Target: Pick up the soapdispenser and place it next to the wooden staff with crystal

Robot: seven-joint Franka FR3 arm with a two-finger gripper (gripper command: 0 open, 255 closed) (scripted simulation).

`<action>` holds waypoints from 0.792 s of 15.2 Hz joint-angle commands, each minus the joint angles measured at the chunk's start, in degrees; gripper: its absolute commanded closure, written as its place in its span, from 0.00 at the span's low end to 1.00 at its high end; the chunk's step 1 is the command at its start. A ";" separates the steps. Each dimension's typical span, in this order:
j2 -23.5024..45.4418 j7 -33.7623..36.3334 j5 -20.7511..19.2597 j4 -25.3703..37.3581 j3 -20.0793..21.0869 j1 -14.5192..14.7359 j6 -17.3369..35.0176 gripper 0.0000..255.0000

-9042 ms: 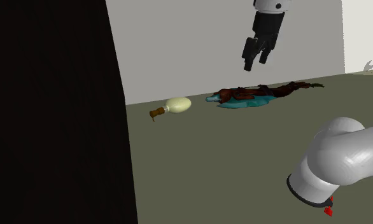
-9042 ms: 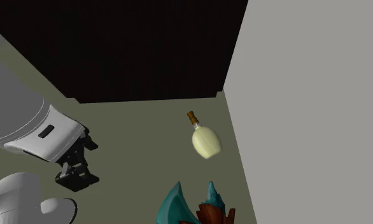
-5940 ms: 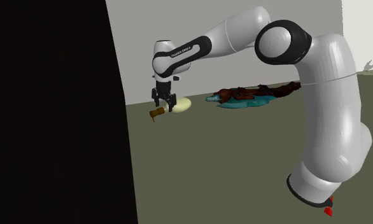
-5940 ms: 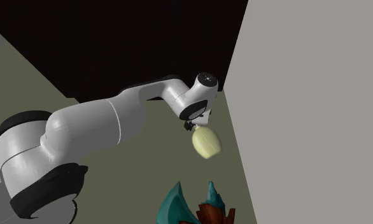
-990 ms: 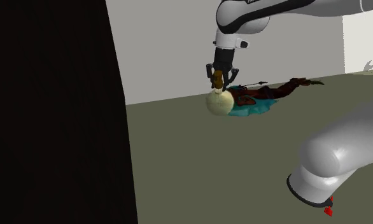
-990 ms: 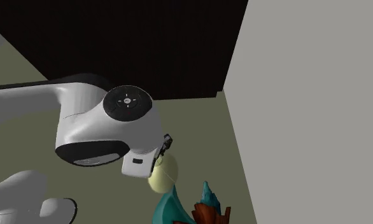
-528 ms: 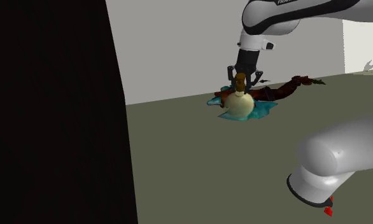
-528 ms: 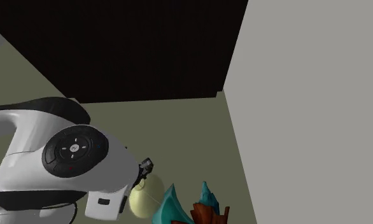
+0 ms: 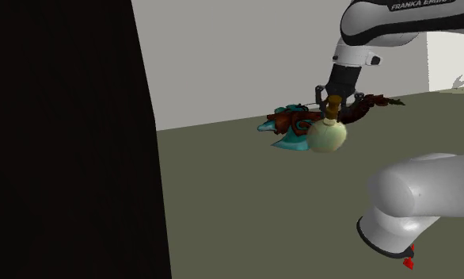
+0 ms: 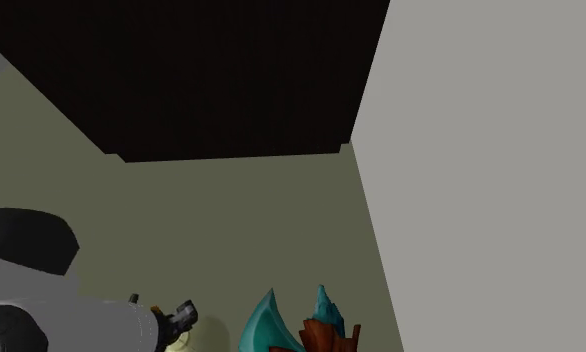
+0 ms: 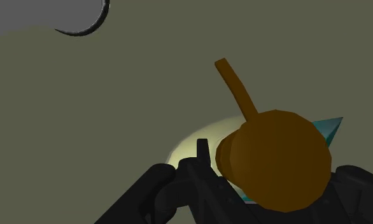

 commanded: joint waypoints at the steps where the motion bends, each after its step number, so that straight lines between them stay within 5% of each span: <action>1: -3.27 -2.38 -1.91 -1.78 -2.15 -1.30 -1.58 1.00; 12: -13.77 -14.03 -12.90 -6.32 -13.39 -8.46 -7.18 1.00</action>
